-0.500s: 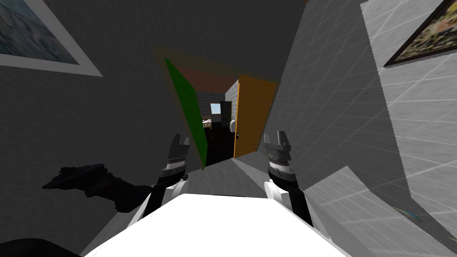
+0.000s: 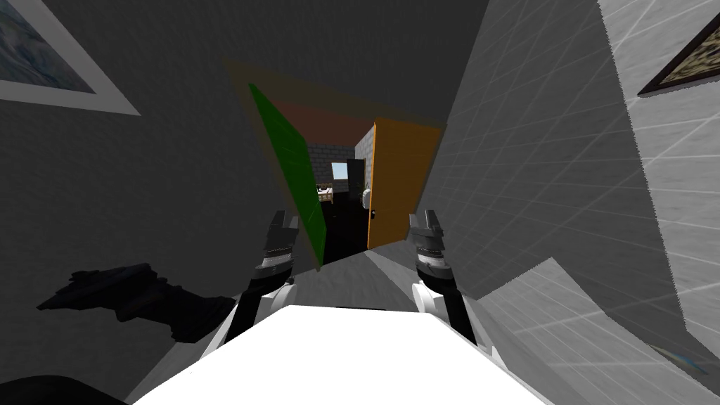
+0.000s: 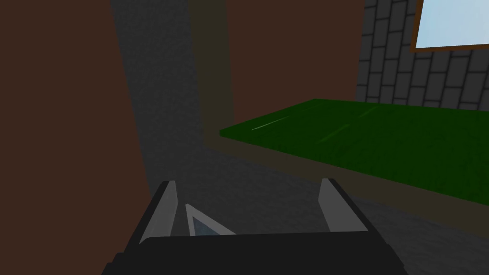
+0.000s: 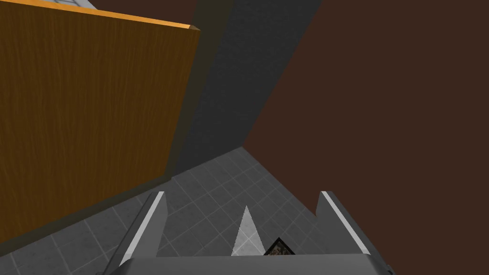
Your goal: Push the door open
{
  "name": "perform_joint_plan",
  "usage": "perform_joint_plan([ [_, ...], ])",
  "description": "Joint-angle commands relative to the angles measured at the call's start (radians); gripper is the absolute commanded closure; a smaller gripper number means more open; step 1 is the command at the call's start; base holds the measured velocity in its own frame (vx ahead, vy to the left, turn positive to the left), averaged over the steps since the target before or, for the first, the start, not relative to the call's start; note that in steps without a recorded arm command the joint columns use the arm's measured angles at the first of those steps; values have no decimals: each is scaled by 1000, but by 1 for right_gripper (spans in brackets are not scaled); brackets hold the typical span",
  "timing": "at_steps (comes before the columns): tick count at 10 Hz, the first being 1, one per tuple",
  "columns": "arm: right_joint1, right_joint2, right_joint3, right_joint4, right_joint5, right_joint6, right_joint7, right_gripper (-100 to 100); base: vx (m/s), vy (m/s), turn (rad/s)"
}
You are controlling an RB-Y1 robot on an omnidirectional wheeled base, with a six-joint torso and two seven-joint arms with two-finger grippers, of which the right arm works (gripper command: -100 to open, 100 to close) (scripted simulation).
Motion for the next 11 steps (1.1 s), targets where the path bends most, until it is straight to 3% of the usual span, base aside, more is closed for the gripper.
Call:
perform_joint_plan([
  [1,-12,-4,0,44,5,-12,-8,-100,77,-11,10],
  [3,-33,-10,0,103,13,-22,-19,-100,97,-27,11],
  [4,-33,-10,0,105,13,-22,-19,-100,65,-14,4],
  [9,-98,-23,-1,275,37,-52,-50,-100,83,-20,12],
  [11,-112,-26,-1,319,42,-59,-58,-100,60,-17,7],
])
